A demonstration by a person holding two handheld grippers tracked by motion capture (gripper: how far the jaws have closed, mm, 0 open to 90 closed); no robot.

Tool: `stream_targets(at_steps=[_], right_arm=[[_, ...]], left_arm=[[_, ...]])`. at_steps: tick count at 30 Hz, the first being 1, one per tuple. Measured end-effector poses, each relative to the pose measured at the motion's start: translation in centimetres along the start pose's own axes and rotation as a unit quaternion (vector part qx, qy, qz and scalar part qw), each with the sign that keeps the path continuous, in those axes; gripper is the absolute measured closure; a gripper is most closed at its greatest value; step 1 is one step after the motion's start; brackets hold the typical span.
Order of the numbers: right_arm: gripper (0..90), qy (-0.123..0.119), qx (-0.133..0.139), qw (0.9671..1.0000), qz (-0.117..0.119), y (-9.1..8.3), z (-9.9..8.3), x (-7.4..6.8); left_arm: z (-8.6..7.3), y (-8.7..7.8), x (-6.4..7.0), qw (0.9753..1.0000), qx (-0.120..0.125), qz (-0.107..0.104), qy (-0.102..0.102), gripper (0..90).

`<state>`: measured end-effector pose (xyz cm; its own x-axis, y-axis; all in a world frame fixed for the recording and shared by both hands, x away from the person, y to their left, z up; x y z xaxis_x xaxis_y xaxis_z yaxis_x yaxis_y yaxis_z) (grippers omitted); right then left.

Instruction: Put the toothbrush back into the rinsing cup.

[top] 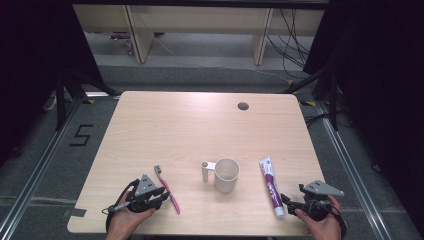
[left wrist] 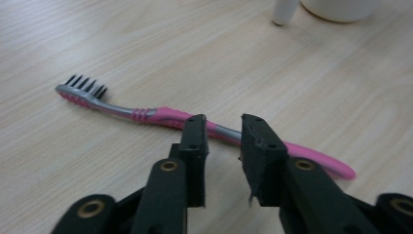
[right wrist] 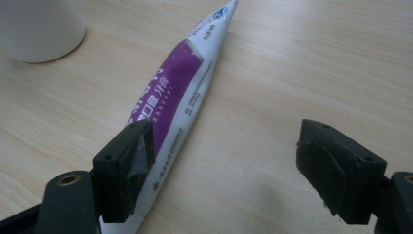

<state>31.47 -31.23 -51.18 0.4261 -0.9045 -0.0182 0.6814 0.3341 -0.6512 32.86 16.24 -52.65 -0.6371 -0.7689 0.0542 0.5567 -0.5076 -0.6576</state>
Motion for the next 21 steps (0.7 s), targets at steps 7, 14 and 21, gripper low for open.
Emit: stream_targets(at_steps=[7, 14, 21], right_arm=[[23.2, 0.000, -0.001, 1.0000, 0.000, 0.0, 0.0, 0.0], [23.2, 0.000, 0.001, 1.0000, 0.001, 0.1, 0.0, 0.0], [23.2, -0.001, 0.000, 1.0000, 0.003, 0.1, 0.0, 0.0]], left_arm=[[1.0, 0.4, -0.3, 0.9987, -0.020, 0.022, -0.042, 50.0], [1.5, 1.0, -0.2, 0.9975, -0.056, 0.017, -0.040, 41.2], [1.6, 1.9, 0.1, 0.9962, -0.071, 0.019, -0.046, 40.2]])
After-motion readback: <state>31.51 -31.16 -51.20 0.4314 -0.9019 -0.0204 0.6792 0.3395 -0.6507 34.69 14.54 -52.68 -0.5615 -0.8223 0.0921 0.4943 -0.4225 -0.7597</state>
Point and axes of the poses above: each handheld gripper's, and its own axes: y roughly forward along the jaws, z roughly out of its top, x roughly to its right, the point moved 3 cm from there along y, roughly forward along the jaws
